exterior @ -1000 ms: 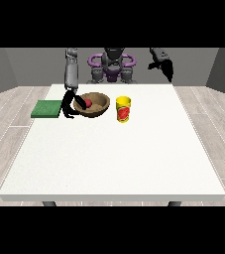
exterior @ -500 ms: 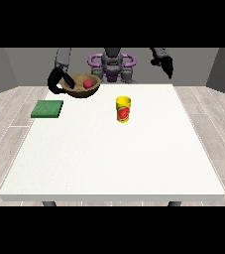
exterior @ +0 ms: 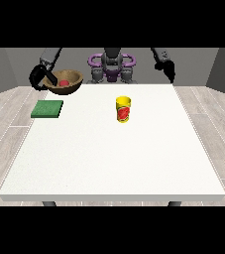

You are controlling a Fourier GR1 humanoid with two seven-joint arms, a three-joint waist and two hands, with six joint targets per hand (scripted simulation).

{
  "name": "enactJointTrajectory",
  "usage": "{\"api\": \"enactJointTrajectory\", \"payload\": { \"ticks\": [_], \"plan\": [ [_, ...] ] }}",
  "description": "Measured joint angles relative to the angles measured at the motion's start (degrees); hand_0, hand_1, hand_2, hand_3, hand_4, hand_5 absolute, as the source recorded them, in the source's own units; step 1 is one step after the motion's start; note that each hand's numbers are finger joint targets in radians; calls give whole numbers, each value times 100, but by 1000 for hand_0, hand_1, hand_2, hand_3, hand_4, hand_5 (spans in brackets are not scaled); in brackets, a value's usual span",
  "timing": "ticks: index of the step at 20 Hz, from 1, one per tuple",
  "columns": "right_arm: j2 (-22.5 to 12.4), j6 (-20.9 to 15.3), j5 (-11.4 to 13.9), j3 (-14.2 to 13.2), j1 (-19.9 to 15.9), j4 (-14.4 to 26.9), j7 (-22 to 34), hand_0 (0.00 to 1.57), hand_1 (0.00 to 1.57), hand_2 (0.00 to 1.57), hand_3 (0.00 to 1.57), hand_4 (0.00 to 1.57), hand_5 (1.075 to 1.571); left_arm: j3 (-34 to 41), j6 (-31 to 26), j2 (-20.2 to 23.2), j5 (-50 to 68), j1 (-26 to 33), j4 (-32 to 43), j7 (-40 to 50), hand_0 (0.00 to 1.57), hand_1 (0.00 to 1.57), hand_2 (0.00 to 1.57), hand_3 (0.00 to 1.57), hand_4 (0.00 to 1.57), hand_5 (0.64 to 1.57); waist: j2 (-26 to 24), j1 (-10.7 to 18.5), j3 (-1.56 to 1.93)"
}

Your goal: Pick the cup and pour the ball into the bowl, then pick the bowl and place it on the pad

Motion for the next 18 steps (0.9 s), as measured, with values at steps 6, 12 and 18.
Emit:
{"api": "enactJointTrajectory", "payload": {
  "ticks": [6,12,18],
  "plan": [
    [-594,386,-195,-373,290,70,-587,1571,1571,1571,0,865,1571,752,-648,816,633,-216,-14,-61,0,0,0,0,1310,1567,399,106,1],
    [-699,282,-321,-641,476,96,-1130,1571,1571,1571,0,793,1566,1714,-1585,1945,1427,-386,397,-166,0,0,0,0,1248,1569,785,279,0],
    [-840,308,-456,-865,423,181,-1420,1571,1571,1571,252,544,1561,2223,-2122,2553,1726,-388,967,-557,0,0,0,0,1185,1559,1121,261,1]
  ]
}}
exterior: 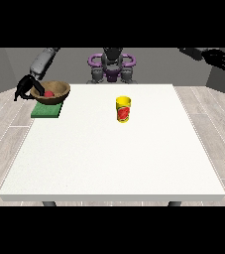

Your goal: Pick the cup and pour the ball into the bowl, then pick the bowl and place it on the pad

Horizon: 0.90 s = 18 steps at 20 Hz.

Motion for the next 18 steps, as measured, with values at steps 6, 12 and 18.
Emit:
{"api": "enactJointTrajectory", "payload": {
  "ticks": [6,12,18],
  "plan": [
    [-327,-251,-90,-299,-295,328,109,614,614,681,1057,0,1520,103,-119,161,63,-119,90,-254,0,0,0,0,1174,1548,402,78,1],
    [-293,-39,-90,-195,-421,439,311,0,0,140,93,0,1370,101,-218,265,36,-91,346,-306,0,0,0,0,1158,1547,226,35,0],
    [-518,264,5,-91,-521,752,653,0,0,0,99,269,1378,-588,199,-463,-101,-78,-526,529,0,0,0,0,902,1559,-524,92,11]
  ]
}}
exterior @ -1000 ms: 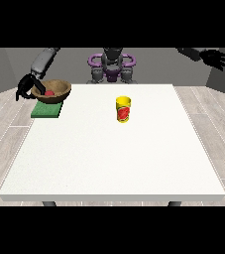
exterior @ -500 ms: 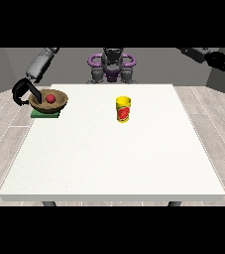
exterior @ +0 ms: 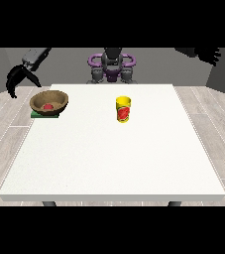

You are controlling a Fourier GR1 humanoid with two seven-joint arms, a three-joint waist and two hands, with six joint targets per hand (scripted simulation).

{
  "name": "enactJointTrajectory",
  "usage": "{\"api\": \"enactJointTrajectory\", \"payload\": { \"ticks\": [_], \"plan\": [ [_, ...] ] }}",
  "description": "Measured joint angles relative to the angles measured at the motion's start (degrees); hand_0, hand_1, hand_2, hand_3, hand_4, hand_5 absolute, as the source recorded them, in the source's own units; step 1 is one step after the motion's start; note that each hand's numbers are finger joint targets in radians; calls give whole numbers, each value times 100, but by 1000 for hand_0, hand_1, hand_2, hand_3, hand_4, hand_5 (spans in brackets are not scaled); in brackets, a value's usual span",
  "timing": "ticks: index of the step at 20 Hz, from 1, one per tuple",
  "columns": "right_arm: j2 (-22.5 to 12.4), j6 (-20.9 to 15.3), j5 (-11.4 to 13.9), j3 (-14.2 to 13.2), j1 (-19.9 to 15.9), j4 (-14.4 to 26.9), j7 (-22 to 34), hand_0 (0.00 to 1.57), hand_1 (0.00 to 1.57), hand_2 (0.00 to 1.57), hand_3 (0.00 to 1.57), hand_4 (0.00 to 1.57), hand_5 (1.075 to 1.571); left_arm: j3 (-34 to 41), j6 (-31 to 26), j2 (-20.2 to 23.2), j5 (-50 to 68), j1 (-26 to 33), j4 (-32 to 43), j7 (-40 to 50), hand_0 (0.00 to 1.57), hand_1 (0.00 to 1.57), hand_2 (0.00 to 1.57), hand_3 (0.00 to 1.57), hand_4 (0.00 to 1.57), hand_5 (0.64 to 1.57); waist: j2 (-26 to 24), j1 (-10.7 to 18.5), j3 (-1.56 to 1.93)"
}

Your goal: Pick the cup and pour the ball into the bowl, then pick the bowl and place it on the pad

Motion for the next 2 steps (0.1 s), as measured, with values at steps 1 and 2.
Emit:
{"api": "enactJointTrajectory", "payload": {
  "ticks": [1,2],
  "plan": [
    [13,51,26,65,-66,-41,144,0,0,0,0,416,1383,-125,100,-154,-73,38,-41,87,0,0,0,0,902,1559,-213,-35,-3],
    [85,117,23,120,-145,-102,253,0,0,0,0,476,1434,-235,191,-270,-141,65,-59,201,0,0,0,0,902,1559,-432,-68,-6]
  ]
}}
